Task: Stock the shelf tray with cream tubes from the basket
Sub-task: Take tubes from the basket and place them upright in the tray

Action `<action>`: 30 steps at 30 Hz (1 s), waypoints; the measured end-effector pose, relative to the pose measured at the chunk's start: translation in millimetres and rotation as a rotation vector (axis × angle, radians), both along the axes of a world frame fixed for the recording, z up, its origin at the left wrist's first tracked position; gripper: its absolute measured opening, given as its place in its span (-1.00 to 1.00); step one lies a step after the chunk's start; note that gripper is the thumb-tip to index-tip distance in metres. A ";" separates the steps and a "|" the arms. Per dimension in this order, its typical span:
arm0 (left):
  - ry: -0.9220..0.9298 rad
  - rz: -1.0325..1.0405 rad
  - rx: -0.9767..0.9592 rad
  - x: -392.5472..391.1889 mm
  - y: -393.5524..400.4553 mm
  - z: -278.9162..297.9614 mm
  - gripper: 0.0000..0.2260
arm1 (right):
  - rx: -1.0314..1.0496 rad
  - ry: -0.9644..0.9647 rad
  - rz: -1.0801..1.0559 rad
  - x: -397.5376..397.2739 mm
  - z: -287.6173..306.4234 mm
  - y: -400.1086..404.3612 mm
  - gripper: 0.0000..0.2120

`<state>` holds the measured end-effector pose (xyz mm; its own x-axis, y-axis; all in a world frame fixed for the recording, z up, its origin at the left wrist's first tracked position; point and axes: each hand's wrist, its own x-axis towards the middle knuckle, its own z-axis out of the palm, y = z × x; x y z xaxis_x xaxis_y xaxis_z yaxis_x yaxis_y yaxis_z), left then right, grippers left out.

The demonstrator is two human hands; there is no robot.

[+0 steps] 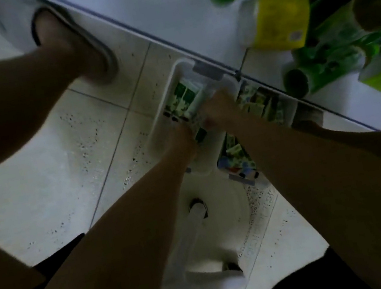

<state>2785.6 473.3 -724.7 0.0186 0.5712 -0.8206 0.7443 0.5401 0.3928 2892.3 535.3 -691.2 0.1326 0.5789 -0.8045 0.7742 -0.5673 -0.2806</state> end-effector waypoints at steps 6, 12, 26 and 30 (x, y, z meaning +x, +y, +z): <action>0.082 -0.196 -0.017 11.2 -13.2 -41.3 -0.67 | -0.069 -0.039 -0.225 -15.8 -52.5 24.1 -0.71; 0.034 -0.131 -0.017 11.5 -13.1 -43.2 -0.71 | -0.072 0.052 -0.392 -15.2 -57.3 28.6 -0.69; -0.330 0.212 0.248 -31.7 32.2 142.5 -0.67 | 0.283 0.393 -0.319 14.7 164.2 17.5 -0.43; -0.498 0.250 0.339 -42.6 54.1 220.9 -0.74 | 0.430 0.446 -0.281 16.3 232.5 2.1 -0.49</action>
<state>2743.0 527.4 -503.7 0.1834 0.8332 -0.5217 0.2970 0.4589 0.8373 2908.7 537.4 -458.6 0.0343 0.8517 -0.5229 0.3714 -0.4966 -0.7845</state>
